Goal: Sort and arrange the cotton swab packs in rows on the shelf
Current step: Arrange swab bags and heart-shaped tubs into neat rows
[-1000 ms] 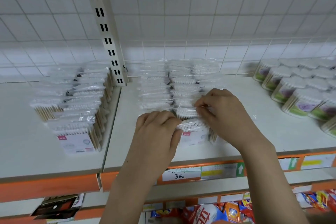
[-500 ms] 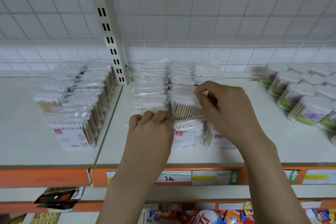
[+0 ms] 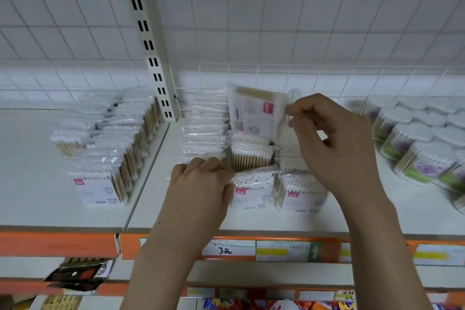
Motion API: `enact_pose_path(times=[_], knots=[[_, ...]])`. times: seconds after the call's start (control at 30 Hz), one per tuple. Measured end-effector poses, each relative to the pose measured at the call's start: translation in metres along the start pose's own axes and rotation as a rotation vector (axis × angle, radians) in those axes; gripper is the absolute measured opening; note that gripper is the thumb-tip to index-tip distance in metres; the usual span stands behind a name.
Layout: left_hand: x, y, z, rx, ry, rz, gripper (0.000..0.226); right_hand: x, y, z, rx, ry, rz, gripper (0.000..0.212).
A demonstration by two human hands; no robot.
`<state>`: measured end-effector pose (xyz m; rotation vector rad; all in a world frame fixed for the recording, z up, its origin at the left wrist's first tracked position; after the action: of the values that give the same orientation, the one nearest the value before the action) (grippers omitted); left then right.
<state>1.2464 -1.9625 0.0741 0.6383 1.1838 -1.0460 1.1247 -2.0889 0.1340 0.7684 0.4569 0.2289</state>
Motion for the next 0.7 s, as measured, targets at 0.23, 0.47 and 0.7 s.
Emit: enact_pose_path(times=[0.23,0.47,0.7], knots=[[0.001,-0.002,0.0,-0.003,0.008,0.009,0.024,0.003,-0.005,-0.005,0.022,0.048,-0.071,0.009],[0.002,-0.001,-0.001,0.001,0.003,0.006,0.024,-0.001,-0.004,-0.006,-0.001,0.064,-0.148,0.019],[0.001,-0.003,-0.003,0.013,0.015,0.03,0.028,0.012,-0.006,-0.01,-0.062,0.277,-0.233,0.029]])
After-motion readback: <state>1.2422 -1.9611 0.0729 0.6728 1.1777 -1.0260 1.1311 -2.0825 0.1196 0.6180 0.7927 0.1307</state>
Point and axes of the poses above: each hand's wrist, its own z-axis towards the middle knuckle, its own x-axis out of the palm, y = z × x, the point moved 5 cm from there along z, towards the middle knuckle, and after that the axes turned 5 degrees about z, right-handed, at the moved point
